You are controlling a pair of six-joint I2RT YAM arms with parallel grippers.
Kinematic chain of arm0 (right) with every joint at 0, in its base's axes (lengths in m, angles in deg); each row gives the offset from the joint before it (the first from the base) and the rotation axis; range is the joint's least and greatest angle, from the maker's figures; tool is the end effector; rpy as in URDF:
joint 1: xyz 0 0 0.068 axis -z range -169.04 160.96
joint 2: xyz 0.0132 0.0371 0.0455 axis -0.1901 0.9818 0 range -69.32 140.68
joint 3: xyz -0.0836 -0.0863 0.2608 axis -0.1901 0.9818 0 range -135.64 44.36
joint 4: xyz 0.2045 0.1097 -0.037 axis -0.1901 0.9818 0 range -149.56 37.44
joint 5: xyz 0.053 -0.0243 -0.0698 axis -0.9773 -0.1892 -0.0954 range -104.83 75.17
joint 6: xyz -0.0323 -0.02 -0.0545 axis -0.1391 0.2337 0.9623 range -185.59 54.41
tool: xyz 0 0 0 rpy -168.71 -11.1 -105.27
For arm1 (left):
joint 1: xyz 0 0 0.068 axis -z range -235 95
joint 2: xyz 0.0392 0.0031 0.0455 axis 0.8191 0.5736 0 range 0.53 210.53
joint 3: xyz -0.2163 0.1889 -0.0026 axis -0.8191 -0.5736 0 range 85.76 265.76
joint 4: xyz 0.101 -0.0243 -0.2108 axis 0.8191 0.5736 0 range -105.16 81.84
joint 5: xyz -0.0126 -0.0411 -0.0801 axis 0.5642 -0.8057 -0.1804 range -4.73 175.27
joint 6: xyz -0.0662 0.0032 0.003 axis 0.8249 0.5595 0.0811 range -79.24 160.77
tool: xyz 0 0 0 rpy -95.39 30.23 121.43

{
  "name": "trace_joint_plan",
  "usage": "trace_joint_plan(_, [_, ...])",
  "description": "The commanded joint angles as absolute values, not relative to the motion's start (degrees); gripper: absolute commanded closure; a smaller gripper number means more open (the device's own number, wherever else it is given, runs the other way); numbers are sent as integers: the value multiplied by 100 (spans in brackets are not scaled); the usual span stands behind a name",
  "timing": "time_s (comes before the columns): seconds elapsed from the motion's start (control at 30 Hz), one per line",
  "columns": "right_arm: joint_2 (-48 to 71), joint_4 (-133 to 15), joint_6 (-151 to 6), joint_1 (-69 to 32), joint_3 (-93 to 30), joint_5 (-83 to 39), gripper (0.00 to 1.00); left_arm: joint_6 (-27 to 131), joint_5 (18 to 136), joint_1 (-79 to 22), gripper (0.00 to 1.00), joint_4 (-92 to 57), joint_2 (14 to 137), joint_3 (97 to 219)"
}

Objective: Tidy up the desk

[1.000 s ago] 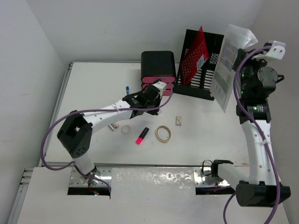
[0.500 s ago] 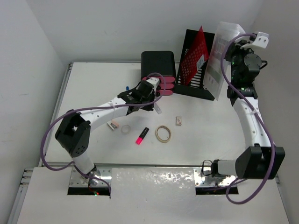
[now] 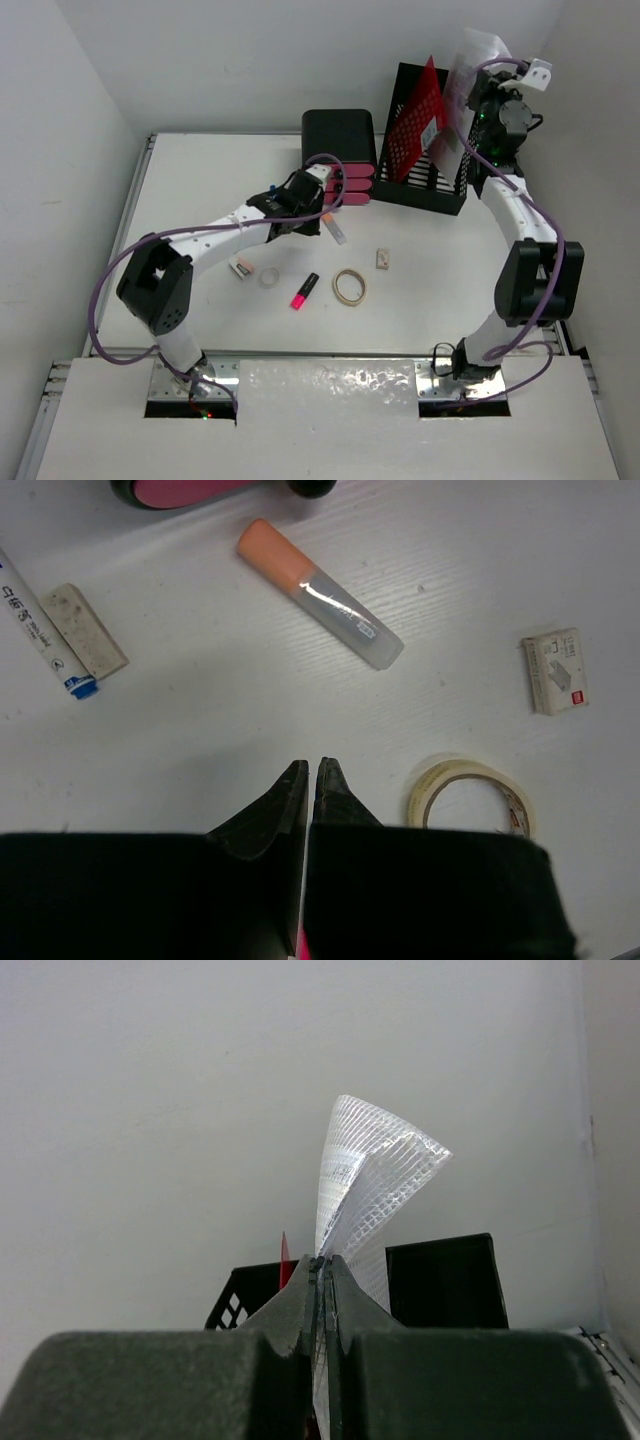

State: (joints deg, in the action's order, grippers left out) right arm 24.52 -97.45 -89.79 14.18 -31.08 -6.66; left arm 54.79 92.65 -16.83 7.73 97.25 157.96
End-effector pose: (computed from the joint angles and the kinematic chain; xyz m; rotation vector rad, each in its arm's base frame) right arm 0.3809 -0.0290 0.4223 0.4127 1.1668 0.2307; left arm 0.2871 -0.2171 0.2623 0.4441 2.3658 -0.2731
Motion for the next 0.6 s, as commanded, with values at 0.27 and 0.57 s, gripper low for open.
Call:
trace_joint_plan(0.27, [3087, -12449, -8738, 938, -3220, -410, 100, 5536, 9239, -1975, 100, 1032, 9914, 16090])
trace_joint_plan(0.57, [2913, -12830, -8519, 446, -2210, -340, 100, 5518, 9151, -2116, 100, 1112, 10019, 16099])
